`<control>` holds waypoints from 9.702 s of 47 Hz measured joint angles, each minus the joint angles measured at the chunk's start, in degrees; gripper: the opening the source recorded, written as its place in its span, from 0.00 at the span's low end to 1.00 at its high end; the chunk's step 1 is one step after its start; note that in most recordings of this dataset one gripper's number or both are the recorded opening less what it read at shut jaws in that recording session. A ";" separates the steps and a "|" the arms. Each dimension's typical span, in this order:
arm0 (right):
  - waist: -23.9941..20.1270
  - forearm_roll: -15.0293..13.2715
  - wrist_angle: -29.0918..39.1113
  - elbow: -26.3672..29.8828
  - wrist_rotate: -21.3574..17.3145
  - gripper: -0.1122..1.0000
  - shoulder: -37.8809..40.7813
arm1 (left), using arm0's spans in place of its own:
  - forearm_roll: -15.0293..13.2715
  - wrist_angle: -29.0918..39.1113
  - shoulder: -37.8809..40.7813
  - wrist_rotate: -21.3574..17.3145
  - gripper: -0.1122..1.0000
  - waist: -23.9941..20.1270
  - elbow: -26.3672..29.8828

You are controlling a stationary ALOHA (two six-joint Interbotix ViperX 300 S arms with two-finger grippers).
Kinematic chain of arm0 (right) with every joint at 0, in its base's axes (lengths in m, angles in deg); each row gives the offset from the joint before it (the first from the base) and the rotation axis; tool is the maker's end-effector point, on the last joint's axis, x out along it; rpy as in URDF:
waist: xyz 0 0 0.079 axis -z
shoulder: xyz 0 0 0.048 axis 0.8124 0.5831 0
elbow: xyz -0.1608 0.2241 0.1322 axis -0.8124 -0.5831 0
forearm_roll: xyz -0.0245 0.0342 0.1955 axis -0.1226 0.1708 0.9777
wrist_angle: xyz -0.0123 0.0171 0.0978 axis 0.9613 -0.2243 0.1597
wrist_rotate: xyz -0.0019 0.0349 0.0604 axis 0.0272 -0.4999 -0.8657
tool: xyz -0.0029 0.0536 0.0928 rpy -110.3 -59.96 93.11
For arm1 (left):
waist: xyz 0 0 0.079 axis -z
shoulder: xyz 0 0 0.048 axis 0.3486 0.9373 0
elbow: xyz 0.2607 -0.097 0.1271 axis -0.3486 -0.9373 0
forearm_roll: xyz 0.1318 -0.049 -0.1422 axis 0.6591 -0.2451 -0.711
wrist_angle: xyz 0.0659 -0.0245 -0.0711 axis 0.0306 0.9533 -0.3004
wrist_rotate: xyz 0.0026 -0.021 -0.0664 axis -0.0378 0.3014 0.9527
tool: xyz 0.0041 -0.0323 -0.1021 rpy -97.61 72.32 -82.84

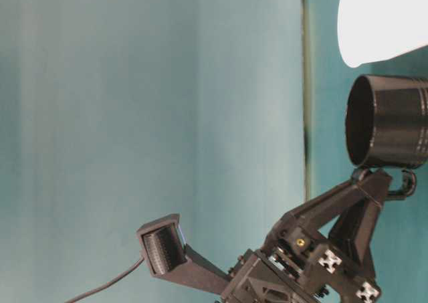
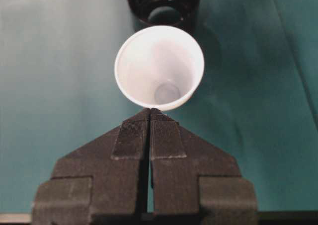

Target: Put a paper cup into the cup holder on your left arm.

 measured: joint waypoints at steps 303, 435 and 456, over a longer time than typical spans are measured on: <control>7.73 5.27 22.24 40.25 5.36 0.12 37.44 | -0.09 11.69 -5.19 -0.70 0.82 -0.35 0.97; 8.35 10.20 7.65 33.57 5.36 0.68 48.25 | -0.09 13.97 -9.05 -0.70 0.81 -0.44 -1.41; 8.35 10.46 7.38 33.93 5.36 0.83 48.34 | -0.09 14.06 -9.05 -0.70 0.81 -0.44 -1.41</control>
